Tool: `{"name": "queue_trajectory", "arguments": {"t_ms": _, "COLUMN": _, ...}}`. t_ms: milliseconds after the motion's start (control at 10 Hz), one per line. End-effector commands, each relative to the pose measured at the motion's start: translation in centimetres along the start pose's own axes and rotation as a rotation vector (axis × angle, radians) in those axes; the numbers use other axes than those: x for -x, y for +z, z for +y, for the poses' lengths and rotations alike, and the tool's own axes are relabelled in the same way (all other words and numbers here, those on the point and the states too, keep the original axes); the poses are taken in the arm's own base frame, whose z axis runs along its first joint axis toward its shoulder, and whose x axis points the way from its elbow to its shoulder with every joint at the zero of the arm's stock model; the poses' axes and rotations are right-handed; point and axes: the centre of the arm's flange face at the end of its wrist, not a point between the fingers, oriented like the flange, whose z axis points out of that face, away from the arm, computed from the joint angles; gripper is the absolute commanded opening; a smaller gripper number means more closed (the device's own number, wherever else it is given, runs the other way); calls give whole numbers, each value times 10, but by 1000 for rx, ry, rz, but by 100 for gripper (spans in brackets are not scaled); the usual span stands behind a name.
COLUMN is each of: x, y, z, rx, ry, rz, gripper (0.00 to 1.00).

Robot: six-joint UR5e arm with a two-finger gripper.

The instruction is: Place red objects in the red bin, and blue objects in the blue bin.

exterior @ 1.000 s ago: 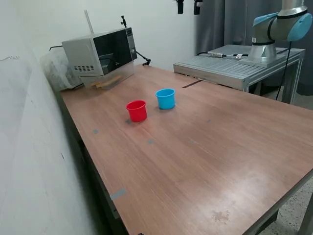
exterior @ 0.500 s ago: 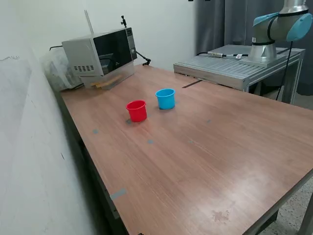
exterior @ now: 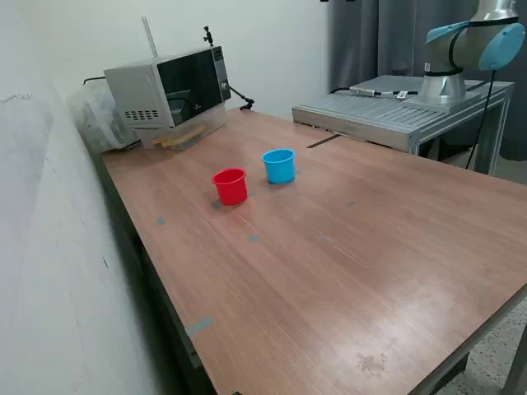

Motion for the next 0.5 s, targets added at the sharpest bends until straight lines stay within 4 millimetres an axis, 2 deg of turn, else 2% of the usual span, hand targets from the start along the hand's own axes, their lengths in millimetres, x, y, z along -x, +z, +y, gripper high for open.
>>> {"name": "queue_trajectory", "arguments": {"t_ms": 0, "x": 7, "y": 7, "z": -8, "rx": -15, "ry": 17, "rz": -1, "gripper": 100}}
{"name": "queue_trajectory", "arguments": {"t_ms": 400, "x": 4, "y": 21, "z": -28, "rx": -50, "ry": 8, "rz": 2, "gripper": 100}}
